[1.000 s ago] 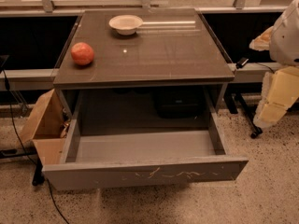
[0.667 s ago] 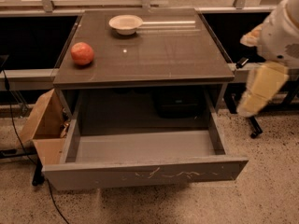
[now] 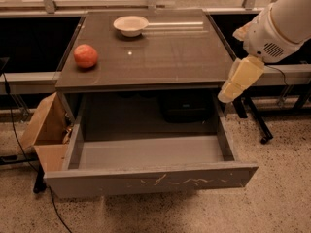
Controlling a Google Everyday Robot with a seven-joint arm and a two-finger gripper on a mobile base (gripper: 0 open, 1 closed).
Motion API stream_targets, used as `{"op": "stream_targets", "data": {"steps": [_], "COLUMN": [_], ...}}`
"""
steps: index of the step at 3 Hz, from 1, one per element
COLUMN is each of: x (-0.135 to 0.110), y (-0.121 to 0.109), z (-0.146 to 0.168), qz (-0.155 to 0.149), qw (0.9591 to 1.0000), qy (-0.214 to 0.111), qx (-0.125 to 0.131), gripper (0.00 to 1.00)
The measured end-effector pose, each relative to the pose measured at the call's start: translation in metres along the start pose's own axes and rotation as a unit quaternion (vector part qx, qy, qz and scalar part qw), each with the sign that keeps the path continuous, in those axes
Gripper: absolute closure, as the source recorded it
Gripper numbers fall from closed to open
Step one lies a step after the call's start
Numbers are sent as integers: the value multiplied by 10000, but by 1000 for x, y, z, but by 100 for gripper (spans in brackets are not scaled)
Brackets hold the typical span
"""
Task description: Place apple into top drawer
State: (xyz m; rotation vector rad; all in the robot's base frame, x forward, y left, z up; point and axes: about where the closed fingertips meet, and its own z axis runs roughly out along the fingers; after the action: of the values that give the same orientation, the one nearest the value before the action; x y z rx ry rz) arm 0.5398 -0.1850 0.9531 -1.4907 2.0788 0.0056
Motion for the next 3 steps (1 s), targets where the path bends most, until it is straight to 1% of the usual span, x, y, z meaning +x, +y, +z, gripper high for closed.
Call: {"op": "stream_targets", "data": {"steps": [1,2,3], "x": [0,-14,-75], "y": [0,-9,-34], "z": [0,12,49], "qz": [-1,-79,-341], "qw": [10000,9997,9952], "qy": [-3,-207,-899], "qx": [-1,-37,-158], "gripper": [0,0,0]}}
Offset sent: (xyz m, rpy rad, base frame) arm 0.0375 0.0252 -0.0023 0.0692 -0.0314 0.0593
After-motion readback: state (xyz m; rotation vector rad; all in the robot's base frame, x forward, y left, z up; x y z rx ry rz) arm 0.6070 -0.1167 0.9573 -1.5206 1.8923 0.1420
